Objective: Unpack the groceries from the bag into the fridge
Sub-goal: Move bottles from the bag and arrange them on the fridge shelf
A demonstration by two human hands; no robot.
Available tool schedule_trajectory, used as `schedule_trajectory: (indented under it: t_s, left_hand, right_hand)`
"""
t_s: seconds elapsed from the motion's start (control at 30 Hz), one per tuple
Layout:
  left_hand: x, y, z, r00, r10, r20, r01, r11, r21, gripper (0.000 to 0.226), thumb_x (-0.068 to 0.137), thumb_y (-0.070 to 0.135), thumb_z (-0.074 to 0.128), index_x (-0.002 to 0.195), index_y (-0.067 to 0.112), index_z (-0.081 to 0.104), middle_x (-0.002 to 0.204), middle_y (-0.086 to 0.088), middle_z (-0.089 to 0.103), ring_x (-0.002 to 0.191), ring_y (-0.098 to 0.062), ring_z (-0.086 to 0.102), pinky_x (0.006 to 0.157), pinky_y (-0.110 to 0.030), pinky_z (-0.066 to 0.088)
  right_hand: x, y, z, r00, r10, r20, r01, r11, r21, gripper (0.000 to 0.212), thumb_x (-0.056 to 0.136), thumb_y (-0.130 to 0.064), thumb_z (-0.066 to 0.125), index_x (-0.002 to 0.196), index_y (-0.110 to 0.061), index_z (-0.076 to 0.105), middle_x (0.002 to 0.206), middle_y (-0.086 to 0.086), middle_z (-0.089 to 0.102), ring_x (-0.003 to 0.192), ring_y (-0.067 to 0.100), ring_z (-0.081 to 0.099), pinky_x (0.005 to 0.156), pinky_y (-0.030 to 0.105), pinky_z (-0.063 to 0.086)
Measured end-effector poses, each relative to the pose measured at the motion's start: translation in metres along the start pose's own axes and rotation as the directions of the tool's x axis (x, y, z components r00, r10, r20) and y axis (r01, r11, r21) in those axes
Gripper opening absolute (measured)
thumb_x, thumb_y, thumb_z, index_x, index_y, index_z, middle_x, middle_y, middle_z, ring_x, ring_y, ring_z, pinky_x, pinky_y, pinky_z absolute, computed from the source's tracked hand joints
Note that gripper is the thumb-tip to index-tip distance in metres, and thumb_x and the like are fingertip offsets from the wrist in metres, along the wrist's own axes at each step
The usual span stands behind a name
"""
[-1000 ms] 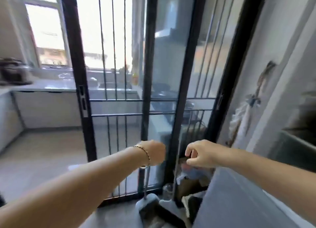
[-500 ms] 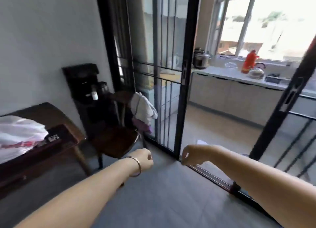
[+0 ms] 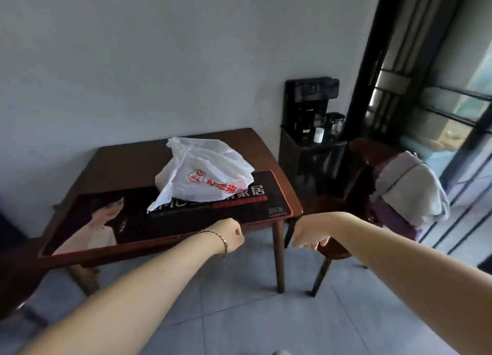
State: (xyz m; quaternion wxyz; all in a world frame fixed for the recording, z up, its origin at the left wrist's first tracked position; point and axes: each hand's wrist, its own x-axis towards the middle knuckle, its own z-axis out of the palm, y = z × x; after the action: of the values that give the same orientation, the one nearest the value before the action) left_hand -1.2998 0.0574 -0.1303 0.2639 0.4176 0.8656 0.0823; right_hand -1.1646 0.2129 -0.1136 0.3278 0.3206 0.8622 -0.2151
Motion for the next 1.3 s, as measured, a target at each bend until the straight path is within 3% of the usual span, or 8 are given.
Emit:
schedule_trajectory:
  t_s: [0.2,0.3,0.4,0.5,0.73,0.97,1.1,1.3]
  left_hand:
    - [0.106,-0.084,-0.065,0.973,-0.212,-0.095,0.209,0.977,-0.043,0.036,0.087,0.012,0.041,0.052,0.018,0.032,0.053,-0.001,0.033,0.047,-0.015,0.032,0.049,-0.025,0.026]
    - [0.155,-0.114,-0.091,0.942,-0.292,-0.164,0.280,0.956,-0.090,0.035,0.090,0.015,0.037,0.055,0.016,0.035,0.053,-0.001,0.033,0.049,-0.015,0.033,0.050,-0.026,0.027]
    - [0.196,-0.134,-0.120,0.919,-0.341,-0.198,0.311,0.935,-0.169,0.023,0.094,0.020,0.036,0.082,0.015,0.056,0.068,-0.001,0.050,0.060,-0.014,0.047,0.053,-0.025,0.034]
    - [0.228,-0.149,-0.144,0.892,-0.377,-0.250,0.309,0.911,-0.274,0.030,0.095,0.017,0.040,0.121,0.016,0.054,0.115,-0.003,0.060,0.098,-0.020,0.059,0.079,-0.029,0.046]
    - [0.323,-0.188,-0.193,0.744,-0.376,-0.552,0.218,0.918,-0.331,0.042,0.087,0.038,0.056,0.125,0.025,0.049,0.133,-0.010,0.039,0.111,-0.029,0.050,0.084,-0.030,0.042]
    - [0.416,-0.238,-0.208,0.840,-0.537,-0.074,0.407,0.715,-0.568,0.061,0.084,0.042,0.061,0.138,0.030,0.035,0.144,-0.011,0.031,0.130,-0.033,0.036,0.102,-0.043,0.038]
    - [0.404,-0.261,-0.189,0.927,-0.363,-0.097,0.249,0.786,-0.566,0.062,0.085,0.000,0.057,0.138,0.024,0.037,0.139,-0.001,0.045,0.125,-0.022,0.046,0.098,-0.031,0.042]
    - [0.356,-0.303,-0.160,0.950,-0.310,-0.031,0.248,0.812,-0.529,0.053,0.087,0.003,0.053,0.131,0.033,0.048,0.125,0.004,0.052,0.099,-0.005,0.055,0.070,-0.014,0.051]
  right_hand:
    - [0.126,-0.059,-0.082,0.979,-0.196,0.065,0.202,0.973,-0.114,0.037,0.093,-0.034,0.050,0.114,-0.005,0.060,0.083,0.000,0.060,0.083,0.017,0.059,0.078,0.028,0.050]
    - [0.178,-0.084,-0.128,0.964,-0.263,0.032,0.264,0.960,-0.097,0.034,0.094,-0.032,0.049,0.114,-0.007,0.060,0.084,-0.002,0.059,0.082,0.014,0.059,0.073,0.023,0.049]
    - [0.230,-0.111,-0.168,0.953,-0.302,0.033,0.303,0.945,-0.124,0.036,0.094,-0.032,0.051,0.118,-0.007,0.059,0.101,0.004,0.065,0.091,0.018,0.063,0.081,0.025,0.051]
    - [0.268,-0.137,-0.197,0.943,-0.333,0.000,0.329,0.932,-0.150,0.038,0.093,-0.032,0.052,0.124,-0.011,0.058,0.123,0.003,0.061,0.111,0.021,0.059,0.097,0.028,0.044]
    - [0.361,-0.171,-0.231,0.908,-0.293,-0.299,0.322,0.945,0.054,0.027,0.093,-0.027,0.051,0.115,-0.016,0.062,0.115,0.001,0.061,0.105,0.017,0.056,0.089,0.022,0.040]
    - [0.414,-0.205,-0.227,0.899,-0.147,-0.413,0.269,0.929,0.255,0.022,0.093,-0.030,0.052,0.110,-0.020,0.063,0.115,0.000,0.060,0.092,0.012,0.054,0.081,0.021,0.043]
    - [0.434,-0.227,-0.209,0.932,-0.100,-0.348,0.196,0.948,0.252,0.048,0.088,-0.039,0.057,0.132,-0.025,0.042,0.133,-0.001,0.048,0.116,0.017,0.050,0.096,0.032,0.047]
    - [0.453,-0.230,-0.189,0.967,-0.042,-0.252,0.080,0.986,0.143,0.069,0.092,-0.038,0.053,0.145,-0.018,0.014,0.139,0.009,0.040,0.123,0.024,0.049,0.095,0.032,0.050]
